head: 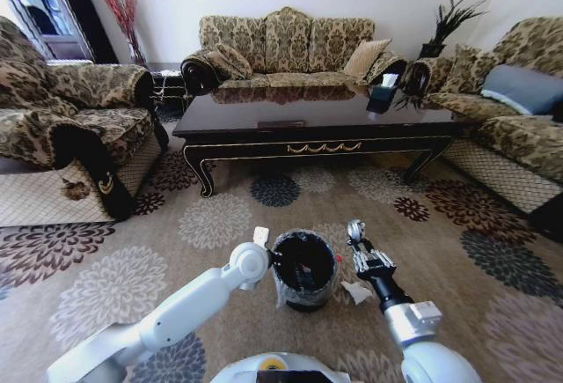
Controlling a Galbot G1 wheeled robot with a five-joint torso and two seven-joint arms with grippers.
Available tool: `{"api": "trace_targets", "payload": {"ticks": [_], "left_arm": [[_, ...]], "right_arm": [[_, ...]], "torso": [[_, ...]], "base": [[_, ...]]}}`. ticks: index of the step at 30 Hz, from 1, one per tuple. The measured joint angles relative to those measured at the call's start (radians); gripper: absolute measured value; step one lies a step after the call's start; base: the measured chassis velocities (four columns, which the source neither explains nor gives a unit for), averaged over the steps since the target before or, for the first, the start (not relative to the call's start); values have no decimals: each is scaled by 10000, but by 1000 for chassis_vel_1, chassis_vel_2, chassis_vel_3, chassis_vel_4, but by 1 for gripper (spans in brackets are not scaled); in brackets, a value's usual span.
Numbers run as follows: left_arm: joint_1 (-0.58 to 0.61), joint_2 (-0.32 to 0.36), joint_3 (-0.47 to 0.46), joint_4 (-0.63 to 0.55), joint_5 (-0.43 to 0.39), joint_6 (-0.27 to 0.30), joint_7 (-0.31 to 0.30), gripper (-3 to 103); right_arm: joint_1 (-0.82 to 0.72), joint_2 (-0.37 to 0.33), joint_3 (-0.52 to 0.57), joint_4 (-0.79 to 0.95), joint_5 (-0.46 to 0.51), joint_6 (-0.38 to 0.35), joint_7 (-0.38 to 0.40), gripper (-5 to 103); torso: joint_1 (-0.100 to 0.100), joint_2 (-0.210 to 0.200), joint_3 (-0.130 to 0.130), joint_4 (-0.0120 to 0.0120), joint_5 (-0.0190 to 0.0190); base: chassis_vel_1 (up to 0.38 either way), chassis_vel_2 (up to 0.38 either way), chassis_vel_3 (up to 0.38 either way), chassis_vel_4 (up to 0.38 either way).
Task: Move to the front of the table and pick up the trash from the floor, then place it into the trash bin.
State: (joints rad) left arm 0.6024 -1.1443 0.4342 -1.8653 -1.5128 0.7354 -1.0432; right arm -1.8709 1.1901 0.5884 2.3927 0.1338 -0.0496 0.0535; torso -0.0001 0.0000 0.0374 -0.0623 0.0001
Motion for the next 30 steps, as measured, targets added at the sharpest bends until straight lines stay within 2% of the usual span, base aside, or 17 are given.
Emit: {"api": "trace_targets", "payload": {"ticks": [8,14,21,22,25,27,29,30], "left_arm": [[0,-48,83,-31,-56,0,-60,0],[-58,6,86,-52,-146,0,-88,0],[-131,12,136,-80,-200,0,-117,0],[-151,-2,145,-78,-207,0,-123,0],[-204,9,150,-34,-252,0,-131,0],[-210,20,150,-26,-254,0,-132,0],[-214,72,141,-18,-270,0,-136,0],[-214,72,141,-18,-270,0,-136,0]], "right_arm": [[-380,-317,-373,-446,-1249,1031,-530,23],[-316,14,-663,-651,-1579,1085,-543,23],[-417,56,-838,-701,-2050,1158,-626,23],[-460,56,-877,-702,-2182,1172,-688,20],[-505,96,-962,-685,-2331,1188,-738,33],[-505,105,-970,-684,-2350,1190,-738,33],[-504,120,-999,-689,-2417,1203,-733,44],[-504,120,-999,-689,-2417,1203,-733,44]], "torso": [[0,0,0,1,-2],[0,0,0,1,-1],[0,0,0,1,-1],[0,0,0,1,-1],[0,0,0,0,-2],[1,0,0,0,-2],[1,0,0,1,-2],[1,0,0,1,-2]], "base": [[0,0,0,0],[0,0,0,0],[0,0,0,0],[0,0,0,0],[0,0,0,0],[0,0,0,0],[0,0,0,0],[0,0,0,0]]}}
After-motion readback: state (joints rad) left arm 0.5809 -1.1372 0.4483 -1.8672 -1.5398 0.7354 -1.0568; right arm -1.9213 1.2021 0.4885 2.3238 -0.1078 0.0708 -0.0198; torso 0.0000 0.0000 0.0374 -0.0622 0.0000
